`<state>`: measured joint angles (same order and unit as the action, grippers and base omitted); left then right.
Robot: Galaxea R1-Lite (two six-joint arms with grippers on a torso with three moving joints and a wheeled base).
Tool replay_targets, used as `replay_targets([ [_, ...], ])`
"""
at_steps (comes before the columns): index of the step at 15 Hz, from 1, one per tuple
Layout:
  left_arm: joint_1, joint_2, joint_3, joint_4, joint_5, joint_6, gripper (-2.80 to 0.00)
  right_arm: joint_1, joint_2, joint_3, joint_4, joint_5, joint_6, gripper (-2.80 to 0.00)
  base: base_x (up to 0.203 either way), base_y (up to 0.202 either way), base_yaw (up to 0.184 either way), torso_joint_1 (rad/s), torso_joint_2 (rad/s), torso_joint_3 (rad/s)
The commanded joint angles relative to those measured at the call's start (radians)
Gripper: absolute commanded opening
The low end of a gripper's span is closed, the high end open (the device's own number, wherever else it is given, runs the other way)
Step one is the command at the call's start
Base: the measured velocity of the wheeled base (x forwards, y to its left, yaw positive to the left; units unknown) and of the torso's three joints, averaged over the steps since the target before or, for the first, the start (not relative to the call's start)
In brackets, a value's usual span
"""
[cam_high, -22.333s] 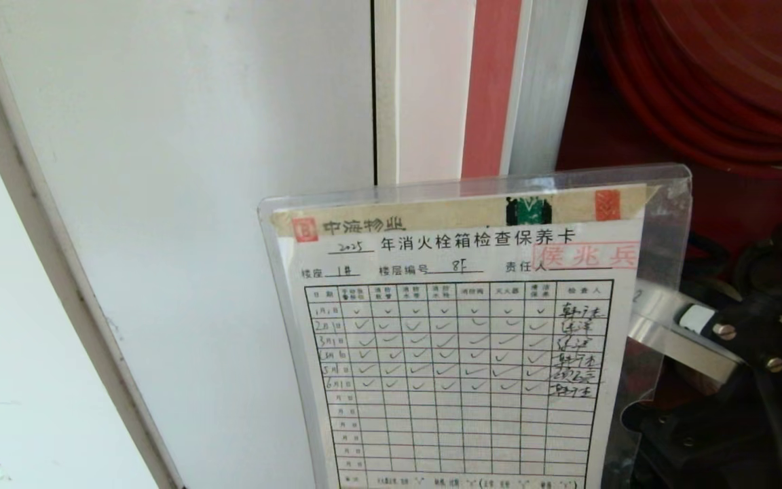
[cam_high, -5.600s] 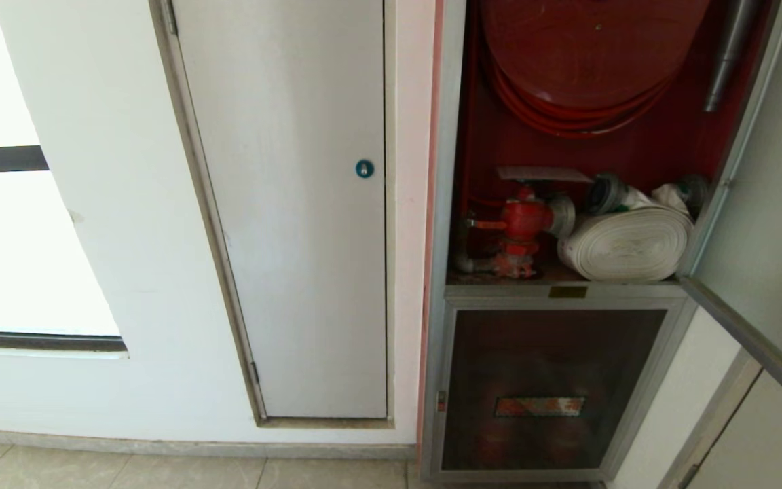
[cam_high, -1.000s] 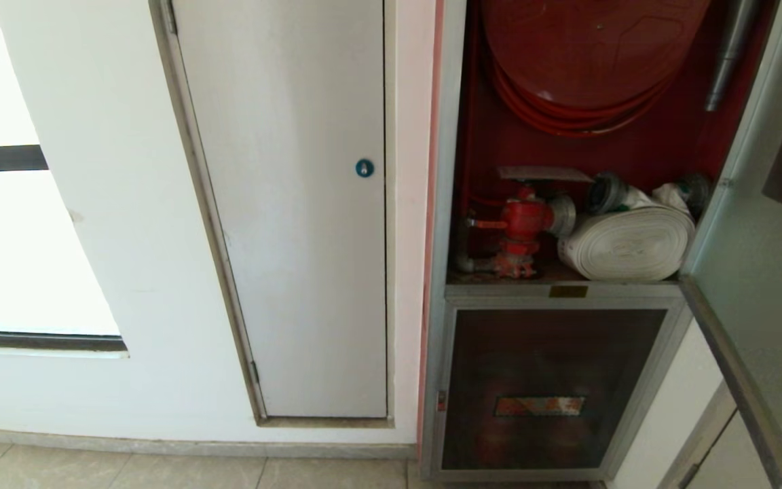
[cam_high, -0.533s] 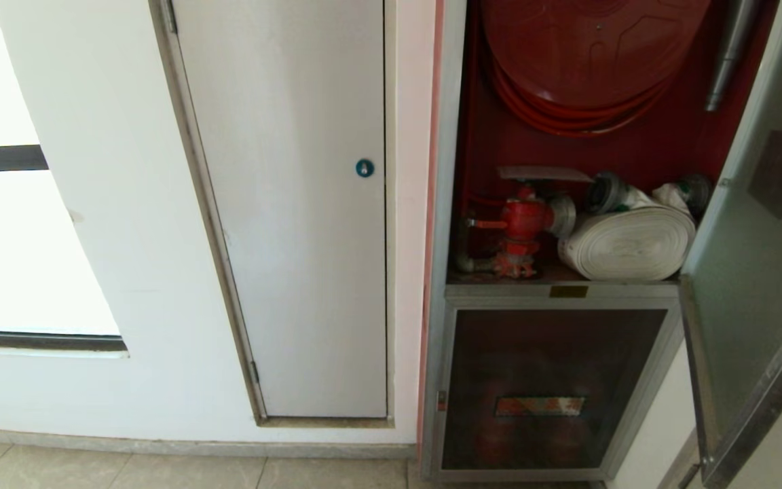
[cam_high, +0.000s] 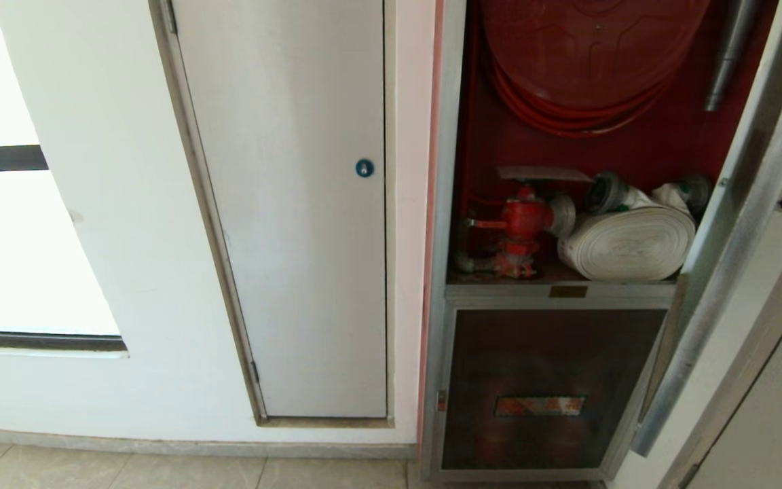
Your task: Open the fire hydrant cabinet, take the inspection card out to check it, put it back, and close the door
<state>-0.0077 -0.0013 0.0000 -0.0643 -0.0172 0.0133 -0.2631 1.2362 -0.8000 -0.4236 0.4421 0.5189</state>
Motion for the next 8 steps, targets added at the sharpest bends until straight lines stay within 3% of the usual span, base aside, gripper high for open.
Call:
replay_targets([
  [1, 0.000, 0.001, 0.024, 0.000, 0.000, 0.000, -2.80, 0.064, 0.135, -0.071, -0.003, 0.002, 0.003, -2.80, 0.000, 0.000, 0.000, 0.000, 0.00, 0.000],
  [8, 0.000, 0.001, 0.023, 0.000, 0.000, 0.000, -2.80, 0.142, 0.441, -0.364, 0.001, -0.010, -0.007, -2.80, 0.000, 0.000, 0.000, 0.000, 0.00, 0.000],
])
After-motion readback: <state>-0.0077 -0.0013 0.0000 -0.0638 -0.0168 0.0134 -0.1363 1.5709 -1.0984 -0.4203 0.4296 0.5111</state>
